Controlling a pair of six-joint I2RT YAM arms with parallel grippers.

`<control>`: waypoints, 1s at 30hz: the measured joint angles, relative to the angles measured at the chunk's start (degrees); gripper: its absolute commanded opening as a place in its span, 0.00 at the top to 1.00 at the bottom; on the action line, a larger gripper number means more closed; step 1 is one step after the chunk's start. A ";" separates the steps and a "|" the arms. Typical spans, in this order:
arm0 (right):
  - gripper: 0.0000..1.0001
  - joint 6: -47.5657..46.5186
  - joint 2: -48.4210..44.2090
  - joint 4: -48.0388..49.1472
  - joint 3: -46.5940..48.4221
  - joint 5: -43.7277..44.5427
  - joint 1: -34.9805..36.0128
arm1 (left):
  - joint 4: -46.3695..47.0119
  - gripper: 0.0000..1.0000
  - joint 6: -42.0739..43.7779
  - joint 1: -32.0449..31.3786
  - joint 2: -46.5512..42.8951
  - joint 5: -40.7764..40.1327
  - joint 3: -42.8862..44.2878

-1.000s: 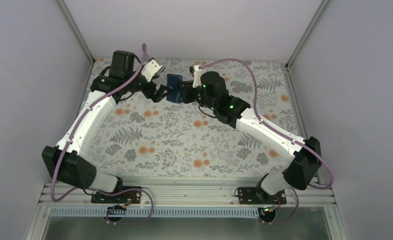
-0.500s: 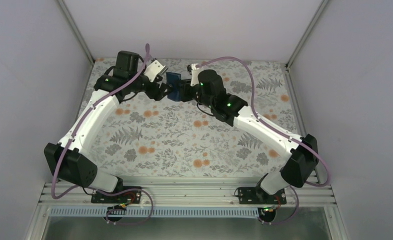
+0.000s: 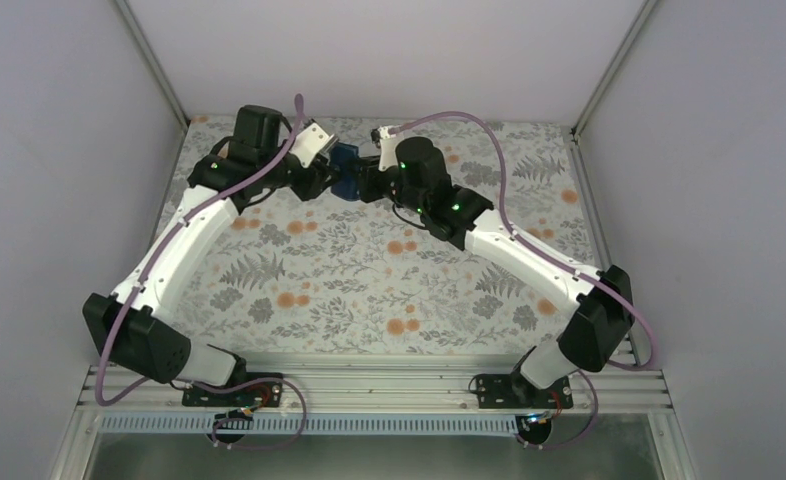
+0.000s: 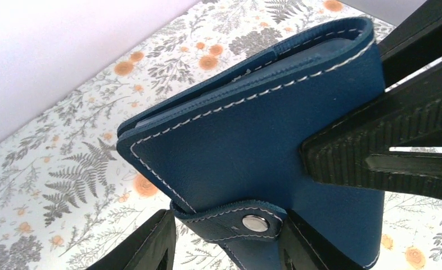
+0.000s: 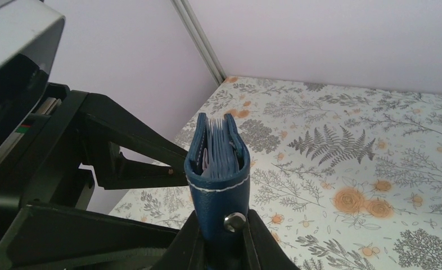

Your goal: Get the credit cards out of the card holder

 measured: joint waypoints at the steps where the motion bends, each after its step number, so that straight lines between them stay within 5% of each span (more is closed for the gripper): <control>1: 0.96 -0.20 0.00 0.11 0.00 -0.07 0.00 | 0.24 0.55 0.07 0.00 -0.24 -0.42 -0.20; 7: 0.96 -0.81 -0.22 0.70 -0.04 -1.14 -0.02 | 0.72 0.56 0.96 0.98 -1.53 -3.28 -1.03; 15: 0.96 -1.38 -6.23 -0.15 -0.55 -6.86 0.26 | 4.92 0.53 1.27 9.92 -0.52 -9.20 -1.73; 20: 0.96 -4.04 -6.88 -1.55 -0.24 -9.81 -1.29 | 3.15 0.42 6.60 12.04 -1.36 -1.73 -2.49; 25: 0.96 -13.46 -4.57 -11.02 4.79 -13.31 -2.84 | -5.46 0.08 18.99 14.29 -6.21 8.22 -0.85; 30: 0.96 -24.02 -1.84 -17.33 6.64 -15.87 -1.18 | -13.68 0.00 28.06 12.63 -8.35 17.25 4.63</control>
